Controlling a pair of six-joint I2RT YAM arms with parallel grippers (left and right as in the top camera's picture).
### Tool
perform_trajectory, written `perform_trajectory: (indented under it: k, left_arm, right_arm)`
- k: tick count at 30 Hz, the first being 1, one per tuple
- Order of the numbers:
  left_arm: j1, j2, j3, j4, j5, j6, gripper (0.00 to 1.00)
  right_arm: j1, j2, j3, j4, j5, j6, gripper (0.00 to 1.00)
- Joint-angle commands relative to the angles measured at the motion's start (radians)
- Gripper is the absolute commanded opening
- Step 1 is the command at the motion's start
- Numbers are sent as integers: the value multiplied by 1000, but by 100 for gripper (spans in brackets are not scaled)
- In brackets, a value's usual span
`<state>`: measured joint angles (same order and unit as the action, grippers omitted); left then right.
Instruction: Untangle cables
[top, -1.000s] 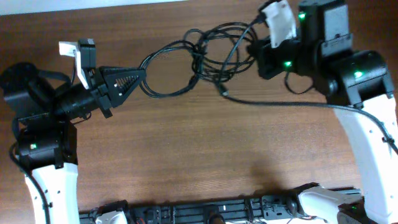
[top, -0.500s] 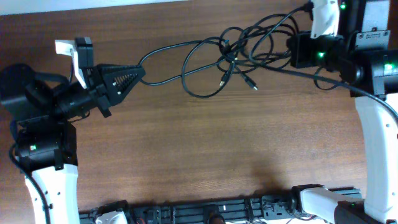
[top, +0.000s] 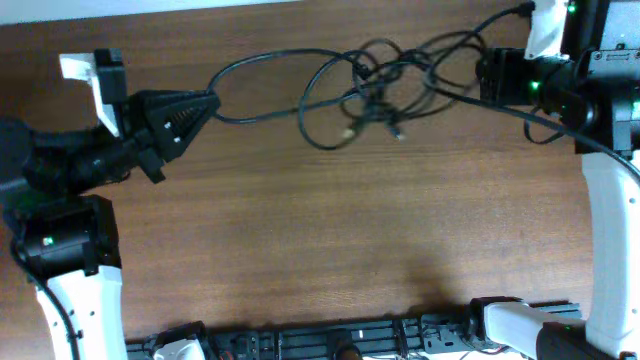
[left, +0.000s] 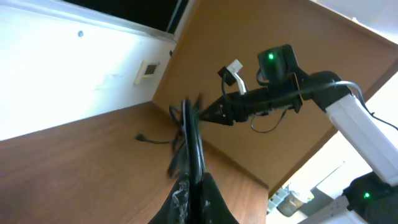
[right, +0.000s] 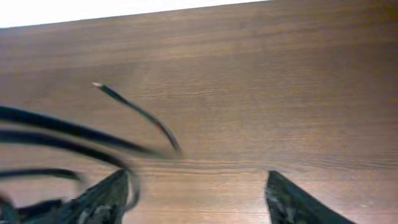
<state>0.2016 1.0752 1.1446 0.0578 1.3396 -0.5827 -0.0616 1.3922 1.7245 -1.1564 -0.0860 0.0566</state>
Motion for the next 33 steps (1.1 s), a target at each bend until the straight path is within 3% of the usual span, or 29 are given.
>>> perform_trajectory:
  k: [1, 8, 14, 17, 25, 33]
  left_arm:
    - [17, -17, 16, 10, 51, -35, 0]
    - [16, -17, 16, 10, 93, -35, 0]
    - [16, -17, 16, 14, 105, -89, 0]
    - [15, -17, 16, 35, 94, -116, 0]
    - [14, -16, 16, 296, -110, -411, 0]
    - [-11, 4, 16, 305, -283, -623, 0]
  right_arm:
    - [-18, -5, 15, 15, -67, 7, 70]
    - [-17, -5, 15, 23, -278, -2, 66]
    - [-17, -5, 15, 15, -527, -89, 56]
    - [-16, -5, 15, -8, -636, -167, 56]
    - [113, 3, 13, -103, -719, -472, 56]
    - [365, 88, 13, -111, -732, -722, 56]
